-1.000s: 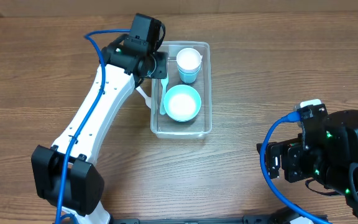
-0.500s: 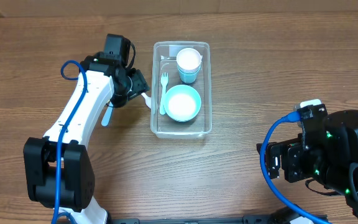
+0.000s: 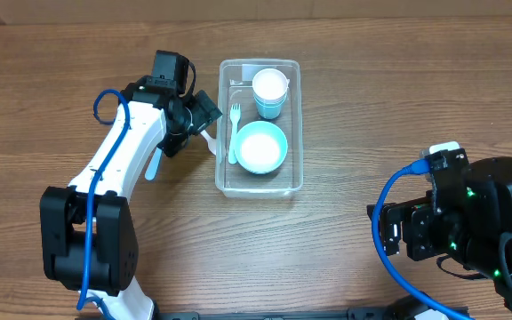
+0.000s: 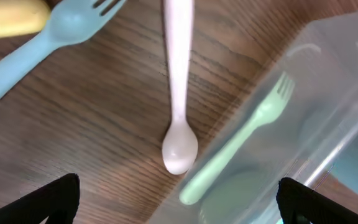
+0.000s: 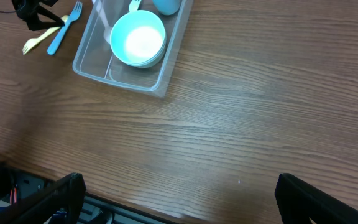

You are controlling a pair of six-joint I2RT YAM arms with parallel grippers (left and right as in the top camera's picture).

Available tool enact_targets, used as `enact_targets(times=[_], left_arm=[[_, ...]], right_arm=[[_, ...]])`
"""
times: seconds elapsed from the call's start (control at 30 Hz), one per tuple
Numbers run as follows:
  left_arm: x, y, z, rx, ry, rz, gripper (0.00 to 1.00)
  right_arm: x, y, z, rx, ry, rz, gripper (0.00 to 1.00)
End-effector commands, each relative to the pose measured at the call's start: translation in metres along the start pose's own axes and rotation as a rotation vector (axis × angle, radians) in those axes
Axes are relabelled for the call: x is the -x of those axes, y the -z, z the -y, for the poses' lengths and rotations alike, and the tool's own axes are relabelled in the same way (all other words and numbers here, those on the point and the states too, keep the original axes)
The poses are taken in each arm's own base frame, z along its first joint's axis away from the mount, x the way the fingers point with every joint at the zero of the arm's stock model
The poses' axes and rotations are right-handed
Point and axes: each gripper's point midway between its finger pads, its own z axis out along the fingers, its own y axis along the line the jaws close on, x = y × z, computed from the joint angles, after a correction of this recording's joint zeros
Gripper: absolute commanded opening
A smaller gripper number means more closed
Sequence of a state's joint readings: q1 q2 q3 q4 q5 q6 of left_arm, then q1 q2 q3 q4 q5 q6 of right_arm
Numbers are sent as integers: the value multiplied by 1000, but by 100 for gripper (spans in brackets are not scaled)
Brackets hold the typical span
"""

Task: Pack container
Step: 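Lower the left gripper toward the white spoon, then close the left gripper on the white spoon handle and lift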

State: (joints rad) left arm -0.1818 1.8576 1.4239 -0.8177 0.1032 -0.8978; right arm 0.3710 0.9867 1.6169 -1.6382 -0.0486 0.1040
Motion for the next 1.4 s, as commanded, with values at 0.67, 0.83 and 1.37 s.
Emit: enact_targets(times=[0.67,0.83,1.37], left_arm=[[50,-49,-4,24,300,51,85],[66,-53,7,128,246,14,82],[66,-85,5,321,221,50,77]], right_arm=[[2,4,-2,8,5,21,100],[2,4,-2,8,5,21,100],[2,4,-2,9,5,21,100]])
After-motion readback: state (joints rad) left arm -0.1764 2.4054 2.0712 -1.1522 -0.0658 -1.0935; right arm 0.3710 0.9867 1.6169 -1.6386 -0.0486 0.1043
